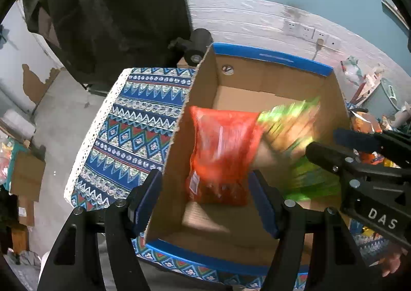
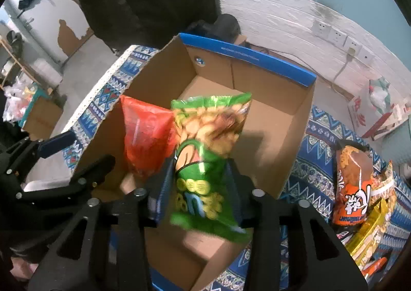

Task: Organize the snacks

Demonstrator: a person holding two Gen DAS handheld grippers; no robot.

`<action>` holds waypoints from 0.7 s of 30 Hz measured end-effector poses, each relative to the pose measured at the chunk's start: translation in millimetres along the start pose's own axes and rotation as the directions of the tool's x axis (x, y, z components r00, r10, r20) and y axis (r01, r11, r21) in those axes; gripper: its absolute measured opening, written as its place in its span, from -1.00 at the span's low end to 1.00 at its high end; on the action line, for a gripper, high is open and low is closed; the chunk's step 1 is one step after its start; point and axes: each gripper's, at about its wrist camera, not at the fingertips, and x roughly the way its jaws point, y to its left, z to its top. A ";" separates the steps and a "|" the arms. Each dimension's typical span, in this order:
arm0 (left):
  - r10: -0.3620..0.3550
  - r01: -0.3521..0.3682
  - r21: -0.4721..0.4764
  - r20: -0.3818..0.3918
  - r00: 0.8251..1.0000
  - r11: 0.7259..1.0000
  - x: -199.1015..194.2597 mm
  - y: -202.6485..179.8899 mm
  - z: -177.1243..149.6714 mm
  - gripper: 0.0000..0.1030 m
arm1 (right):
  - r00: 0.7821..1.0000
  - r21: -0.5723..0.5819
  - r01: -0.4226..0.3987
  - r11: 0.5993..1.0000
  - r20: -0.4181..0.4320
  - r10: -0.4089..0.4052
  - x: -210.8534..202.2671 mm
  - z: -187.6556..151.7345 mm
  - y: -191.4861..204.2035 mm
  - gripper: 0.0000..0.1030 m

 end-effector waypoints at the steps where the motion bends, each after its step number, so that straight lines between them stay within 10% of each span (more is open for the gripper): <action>1: -0.001 0.001 0.002 -0.001 1.000 1.000 -0.7 -2.1 0.3 0.38 | 1.000 0.003 0.004 1.000 0.010 -0.004 -4.1 -0.1 -0.8 0.07; 9: -0.027 0.027 0.050 0.008 1.000 0.998 -12.5 -30.9 -0.7 0.40 | 0.995 0.050 0.072 0.996 0.063 -0.075 -39.8 -9.5 -22.3 0.46; 21: -0.118 0.120 0.173 -0.020 0.993 0.978 -28.1 -103.6 -18.4 0.47 | 0.983 0.196 0.166 0.966 0.051 -0.179 -86.8 -65.6 -85.4 0.46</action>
